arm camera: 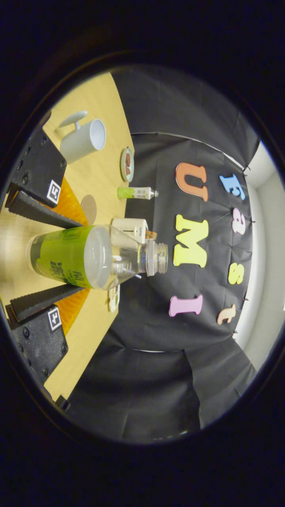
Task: Take the bottle from table, then pour the juice into the cup, finally place the bottle on the coaster
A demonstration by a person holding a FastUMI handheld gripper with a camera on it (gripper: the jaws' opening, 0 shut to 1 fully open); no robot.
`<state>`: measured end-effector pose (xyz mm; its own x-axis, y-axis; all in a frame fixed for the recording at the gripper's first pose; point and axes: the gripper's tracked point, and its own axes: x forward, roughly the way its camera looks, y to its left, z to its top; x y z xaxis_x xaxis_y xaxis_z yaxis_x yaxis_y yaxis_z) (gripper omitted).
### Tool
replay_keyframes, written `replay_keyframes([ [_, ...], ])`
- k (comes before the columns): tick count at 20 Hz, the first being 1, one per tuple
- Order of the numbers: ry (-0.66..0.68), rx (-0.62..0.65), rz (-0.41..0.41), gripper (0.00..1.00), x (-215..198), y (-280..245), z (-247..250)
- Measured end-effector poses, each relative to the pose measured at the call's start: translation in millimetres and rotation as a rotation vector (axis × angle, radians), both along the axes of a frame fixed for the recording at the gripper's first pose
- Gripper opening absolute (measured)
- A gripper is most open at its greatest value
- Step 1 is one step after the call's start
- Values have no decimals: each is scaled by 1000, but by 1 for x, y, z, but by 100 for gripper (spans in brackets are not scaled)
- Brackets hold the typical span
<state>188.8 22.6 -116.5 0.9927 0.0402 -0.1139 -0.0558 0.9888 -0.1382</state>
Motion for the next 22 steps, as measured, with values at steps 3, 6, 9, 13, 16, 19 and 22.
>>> replay_keyframes([
  [3,29,-25,-27,80,-8,-7,7],
  [6,23,-50,-43,80,-16,-15,23],
  [9,15,-62,-34,80,-25,-19,38],
  [13,-11,-121,-20,80,-33,-20,64],
  [16,-34,-178,-32,80,-38,-18,78],
  [19,-23,-256,-26,80,-40,-12,79],
  [22,-33,-302,-35,80,-42,-6,84],
])
